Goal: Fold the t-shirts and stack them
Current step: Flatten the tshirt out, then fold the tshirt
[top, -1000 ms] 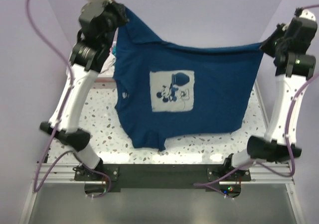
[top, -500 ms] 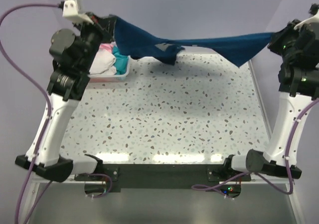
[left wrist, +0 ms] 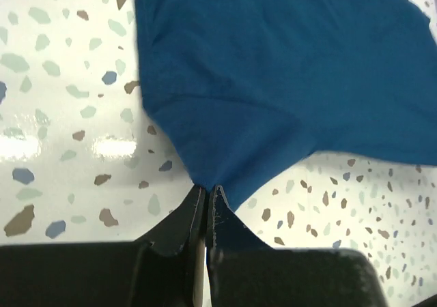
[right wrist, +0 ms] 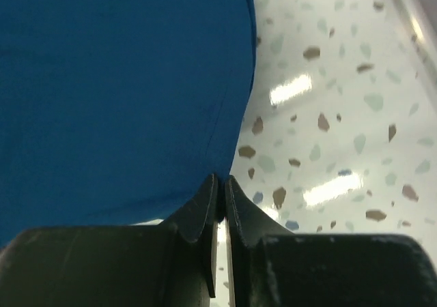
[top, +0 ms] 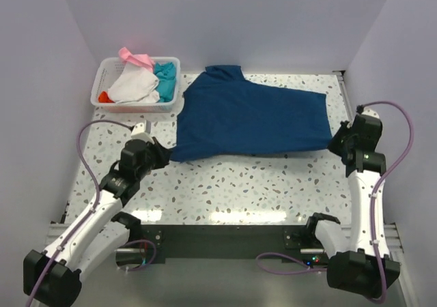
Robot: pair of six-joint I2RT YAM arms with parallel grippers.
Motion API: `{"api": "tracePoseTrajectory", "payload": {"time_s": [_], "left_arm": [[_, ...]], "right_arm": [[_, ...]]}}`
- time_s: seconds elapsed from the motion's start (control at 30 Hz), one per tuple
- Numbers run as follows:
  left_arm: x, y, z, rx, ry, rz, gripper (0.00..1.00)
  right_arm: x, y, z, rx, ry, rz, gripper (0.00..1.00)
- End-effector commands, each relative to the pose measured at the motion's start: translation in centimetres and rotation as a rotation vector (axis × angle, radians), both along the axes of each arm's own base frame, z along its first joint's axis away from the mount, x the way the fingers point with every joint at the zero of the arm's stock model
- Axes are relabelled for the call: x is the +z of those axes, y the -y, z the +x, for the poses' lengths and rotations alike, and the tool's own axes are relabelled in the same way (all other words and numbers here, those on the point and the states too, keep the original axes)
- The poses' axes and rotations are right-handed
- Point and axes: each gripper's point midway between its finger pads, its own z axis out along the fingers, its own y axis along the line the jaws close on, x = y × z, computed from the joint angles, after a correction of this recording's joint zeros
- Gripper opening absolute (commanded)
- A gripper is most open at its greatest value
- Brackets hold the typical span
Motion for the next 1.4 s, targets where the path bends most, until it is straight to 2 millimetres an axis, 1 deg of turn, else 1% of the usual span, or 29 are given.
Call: {"api": "tracePoseTrajectory", "payload": {"time_s": [0.0, 0.03, 0.07, 0.13, 0.17, 0.2, 0.3, 0.43, 0.47, 0.53, 0.6, 0.63, 0.67, 0.8, 0.83, 0.87, 0.9, 0.93, 0.97, 1.0, 1.03, 1.07, 1.13, 1.2, 1.23, 1.27, 1.3, 1.33, 1.37], "left_arm": [[0.4, 0.4, -1.2, 0.006, 0.012, -0.092, 0.00], [-0.6, 0.6, -1.7, 0.004, -0.025, -0.102, 0.00], [-2.6, 0.9, -2.7, -0.019, -0.084, -0.105, 0.00], [-4.6, 1.2, -3.8, -0.023, -0.153, -0.124, 0.00], [-5.9, 1.1, -4.4, -0.021, -0.187, -0.123, 0.00], [-6.4, 1.1, -4.7, -0.014, -0.202, -0.126, 0.00], [-5.7, 1.3, -4.7, -0.002, -0.187, -0.156, 0.00], [-2.3, 1.8, -3.4, -0.011, -0.105, -0.180, 0.00], [-2.2, 1.9, -3.1, -0.010, -0.107, -0.177, 0.00], [-0.5, 2.3, -2.1, -0.021, -0.070, -0.181, 0.00], [-0.5, 2.4, -1.0, -0.010, -0.078, -0.161, 0.00], [0.7, 2.7, -0.3, -0.013, -0.056, -0.157, 0.00], [0.2, 2.8, 0.2, -0.012, -0.079, -0.140, 0.00], [1.8, 4.0, 2.9, -0.029, -0.049, -0.125, 0.00], [2.8, 4.4, 3.7, -0.035, -0.029, -0.128, 0.00], [2.0, 4.6, 4.3, -0.035, -0.053, -0.113, 0.00], [2.2, 4.9, 4.9, -0.038, -0.052, -0.112, 0.00], [3.2, 5.3, 5.8, -0.046, -0.030, -0.107, 0.00], [2.4, 5.7, 6.5, -0.050, -0.055, -0.091, 0.00], [2.5, 5.5, 7.2, -0.033, -0.047, -0.069, 0.00], [3.6, 5.9, 8.2, -0.037, -0.024, -0.073, 0.00], [2.9, 6.1, 8.9, -0.036, -0.041, -0.055, 0.00], [4.1, 6.6, 10.4, -0.039, -0.011, -0.044, 0.00], [3.3, 6.8, 11.7, -0.032, -0.029, -0.015, 0.00], [4.3, 7.0, 12.6, -0.032, -0.008, -0.011, 0.00], [3.1, 7.2, 13.2, -0.029, -0.034, 0.010, 0.00], [3.0, 7.4, 13.7, -0.031, -0.038, 0.018, 0.00], [4.0, 7.7, 14.7, -0.033, -0.019, 0.022, 0.00], [2.8, 7.9, 15.4, -0.033, -0.043, 0.039, 0.00]], "right_arm": [[-2.9, -0.2, -1.7, -0.045, -0.042, 0.040, 0.08], [-4.0, -0.1, -2.3, -0.067, -0.073, 0.045, 0.07], [-5.7, 0.0, -3.1, -0.097, -0.121, 0.054, 0.06], [-7.6, 0.2, -4.3, -0.134, -0.174, 0.056, 0.05], [-7.9, 0.4, -4.7, -0.159, -0.184, 0.059, 0.05], [-8.0, 0.8, -5.3, -0.190, -0.193, 0.047, 0.05], [-8.0, 1.2, -5.7, -0.252, -0.150, 0.045, 0.08], [-8.2, 1.3, -5.8, -0.263, -0.151, 0.047, 0.08], [-8.2, 1.4, -5.8, -0.268, -0.155, 0.047, 0.08], [-8.5, 1.5, -5.6, -0.271, -0.174, 0.046, 0.08], [-8.8, 1.5, -5.1, -0.264, -0.184, 0.048, 0.08], [-8.9, 1.6, -5.0, -0.262, -0.187, 0.044, 0.08], [-8.9, 1.6, -4.8, -0.259, -0.190, 0.045, 0.08], [-9.0, 1.7, -3.7, -0.245, -0.200, 0.050, 0.08], [-9.0, 1.7, -3.4, -0.240, -0.209, 0.049, 0.08], [-8.9, 1.9, -3.2, -0.242, -0.210, 0.044, 0.08], [-8.8, 2.0, -3.0, -0.243, -0.210, 0.043, 0.08], [-8.8, 2.1, -2.6, -0.244, -0.215, 0.042, 0.08], [-8.7, 2.2, -2.4, -0.246, -0.217, 0.040, 0.08], [-8.7, 2.3, -2.1, -0.247, -0.218, 0.041, 0.08], [-8.5, 2.3, -1.7, -0.250, -0.210, 0.046, 0.08], [-8.7, 2.4, -1.3, -0.251, -0.214, 0.049, 0.08], [-8.5, 2.5, -0.6, -0.252, -0.211, 0.052, 0.08], [-8.9, 2.7, 0.1, -0.256, -0.230, 0.056, 0.09], [-8.5, 2.8, 0.7, -0.254, -0.221, 0.056, 0.09], [-9.0, 2.9, 1.1, -0.255, -0.238, 0.058, 0.09], [-9.1, 3.0, 1.3, -0.255, -0.243, 0.061, 0.09], [-8.8, 3.1, 1.9, -0.251, -0.238, 0.057, 0.10], [-8.9, 3.4, 2.1, -0.259, -0.245, 0.050, 0.10]]}}
